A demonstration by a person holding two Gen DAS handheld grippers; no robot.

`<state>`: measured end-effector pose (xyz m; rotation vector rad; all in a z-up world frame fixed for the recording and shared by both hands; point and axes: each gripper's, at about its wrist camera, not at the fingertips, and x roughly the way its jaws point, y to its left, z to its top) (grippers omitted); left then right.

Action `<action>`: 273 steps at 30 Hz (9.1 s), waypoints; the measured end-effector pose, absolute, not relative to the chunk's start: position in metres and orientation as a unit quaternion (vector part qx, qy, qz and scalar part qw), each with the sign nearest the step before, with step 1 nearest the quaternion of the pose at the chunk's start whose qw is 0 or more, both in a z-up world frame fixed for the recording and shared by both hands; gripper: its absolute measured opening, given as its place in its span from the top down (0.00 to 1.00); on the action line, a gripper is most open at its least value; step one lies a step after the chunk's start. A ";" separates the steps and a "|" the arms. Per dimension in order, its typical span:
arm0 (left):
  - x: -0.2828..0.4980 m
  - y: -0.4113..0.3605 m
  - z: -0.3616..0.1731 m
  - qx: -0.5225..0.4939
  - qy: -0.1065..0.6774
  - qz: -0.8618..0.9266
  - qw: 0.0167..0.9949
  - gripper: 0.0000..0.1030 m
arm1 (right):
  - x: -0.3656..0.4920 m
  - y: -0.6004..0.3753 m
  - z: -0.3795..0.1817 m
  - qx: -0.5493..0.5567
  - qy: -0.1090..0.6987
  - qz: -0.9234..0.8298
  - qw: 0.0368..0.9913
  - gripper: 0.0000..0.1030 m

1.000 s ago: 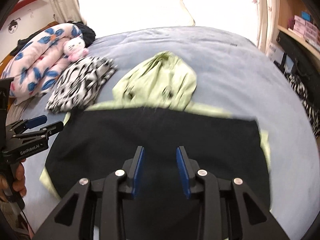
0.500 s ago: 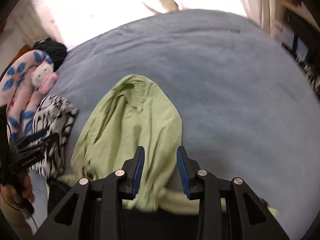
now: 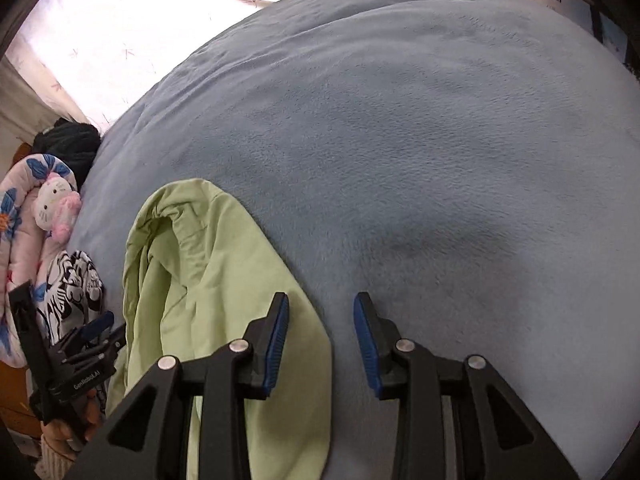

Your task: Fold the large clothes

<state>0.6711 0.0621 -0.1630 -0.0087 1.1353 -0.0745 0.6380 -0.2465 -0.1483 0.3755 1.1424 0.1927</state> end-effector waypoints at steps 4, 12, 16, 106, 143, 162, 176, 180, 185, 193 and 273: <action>0.672 0.073 -0.155 -0.061 0.533 -0.077 0.841 0.19 | 0.643 -0.239 -0.153 0.191 0.534 0.115 0.815 0.64; 0.676 0.043 -0.167 0.013 0.532 -0.077 0.843 0.22 | 0.648 -0.219 -0.155 0.164 0.529 0.117 0.824 0.47; 0.680 0.054 -0.168 -0.027 0.524 -0.083 0.847 0.87 | 0.651 -0.212 -0.155 0.134 0.529 0.107 0.831 0.54; 0.242 0.027 -0.133 -0.170 0.510 -0.168 0.826 0.71 | 0.208 -0.201 -0.126 0.152 0.511 0.127 0.836 0.74; 0.290 0.042 -0.128 -0.105 0.438 -0.092 0.888 0.70 | 0.264 -0.209 -0.119 0.165 0.445 0.085 0.876 0.96; 0.178 0.047 -0.044 -0.053 0.437 -0.047 0.897 0.47 | 0.154 -0.189 -0.043 0.156 0.403 0.101 0.896 0.93; 0.119 0.068 -0.048 -0.063 0.449 -0.055 0.890 0.44 | 0.099 -0.166 -0.041 0.115 0.380 0.102 0.912 0.69; 0.119 0.081 -0.072 -0.111 0.469 -0.078 0.873 0.44 | 0.099 -0.158 -0.051 0.109 0.385 0.103 0.911 0.69; 0.126 0.106 -0.106 -0.200 0.484 -0.102 0.846 0.43 | 0.106 -0.149 -0.063 0.102 0.395 0.104 0.907 0.69; 0.148 0.148 -0.155 -0.322 0.469 -0.093 0.817 0.43 | 0.126 -0.137 -0.081 0.099 0.406 0.110 0.902 0.69; 0.222 -0.106 -0.039 -0.016 0.365 -0.215 0.906 0.16 | 0.143 -0.386 -0.088 0.344 0.420 0.004 0.840 0.59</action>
